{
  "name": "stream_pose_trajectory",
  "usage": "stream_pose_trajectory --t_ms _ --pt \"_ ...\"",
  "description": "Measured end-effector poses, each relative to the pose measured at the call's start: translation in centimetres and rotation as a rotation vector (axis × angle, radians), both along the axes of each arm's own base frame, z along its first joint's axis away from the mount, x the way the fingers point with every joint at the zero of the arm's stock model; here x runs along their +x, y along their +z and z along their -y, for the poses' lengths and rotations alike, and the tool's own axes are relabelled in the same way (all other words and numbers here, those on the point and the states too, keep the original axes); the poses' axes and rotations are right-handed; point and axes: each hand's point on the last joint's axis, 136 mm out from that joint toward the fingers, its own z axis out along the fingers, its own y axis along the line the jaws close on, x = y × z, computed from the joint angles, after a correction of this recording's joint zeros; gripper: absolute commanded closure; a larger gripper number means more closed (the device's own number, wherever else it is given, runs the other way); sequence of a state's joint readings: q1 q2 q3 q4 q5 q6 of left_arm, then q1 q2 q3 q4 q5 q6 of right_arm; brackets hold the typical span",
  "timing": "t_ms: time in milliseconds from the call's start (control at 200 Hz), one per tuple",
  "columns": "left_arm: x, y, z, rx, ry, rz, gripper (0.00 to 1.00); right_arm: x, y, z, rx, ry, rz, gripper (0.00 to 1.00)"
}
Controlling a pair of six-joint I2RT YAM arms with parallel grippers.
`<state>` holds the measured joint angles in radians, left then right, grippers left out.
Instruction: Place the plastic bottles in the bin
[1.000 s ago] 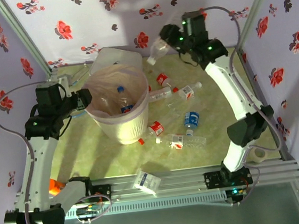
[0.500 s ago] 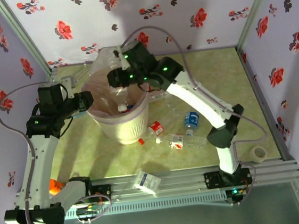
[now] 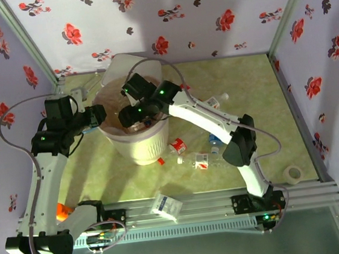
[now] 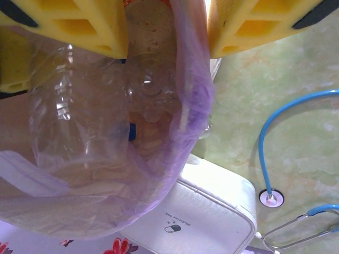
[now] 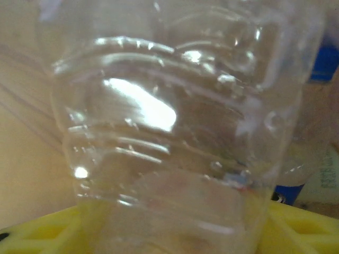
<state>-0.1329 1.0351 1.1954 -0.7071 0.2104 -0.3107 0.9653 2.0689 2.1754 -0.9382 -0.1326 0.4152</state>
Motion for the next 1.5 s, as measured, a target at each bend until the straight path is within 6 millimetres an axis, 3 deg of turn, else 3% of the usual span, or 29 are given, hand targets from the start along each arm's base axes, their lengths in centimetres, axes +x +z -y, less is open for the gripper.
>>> stream_pose_trajectory --t_ms 175,345,600,895,1025,1135,1240,1345,1500 --pt "0.1 0.0 0.0 -0.001 0.001 0.005 0.57 -0.1 0.4 0.1 -0.001 0.006 0.017 0.01" --pt "0.2 -0.4 0.0 -0.003 0.003 0.000 0.57 0.4 3.2 1.1 0.015 0.000 0.108 0.01" --pt "0.3 -0.5 0.0 -0.003 0.003 0.001 0.57 1.2 10.5 3.8 0.114 -0.025 0.300 0.01" --pt "0.4 -0.5 0.0 -0.004 0.003 0.006 0.57 1.0 16.1 12.0 0.171 -0.132 0.558 0.01" --pt "0.4 -0.5 0.1 -0.004 0.002 0.010 0.57 4.6 17.3 17.5 0.149 -0.305 0.620 0.01" --pt "0.4 -0.5 0.1 -0.004 0.002 0.009 0.57 9.2 15.1 22.9 0.058 -0.465 0.605 0.02" --pt "0.4 -0.5 0.1 -0.004 0.003 0.009 0.57 13.6 11.0 25.6 -0.025 -0.535 0.525 0.04" --pt "0.4 -0.5 0.0 -0.004 0.003 0.009 0.57 17.5 5.4 26.0 -0.103 -0.541 0.406 0.05" --pt "0.4 -0.5 0.0 -0.007 0.006 0.008 0.57 22.0 -3.4 24.2 -0.189 -0.492 0.222 0.04"
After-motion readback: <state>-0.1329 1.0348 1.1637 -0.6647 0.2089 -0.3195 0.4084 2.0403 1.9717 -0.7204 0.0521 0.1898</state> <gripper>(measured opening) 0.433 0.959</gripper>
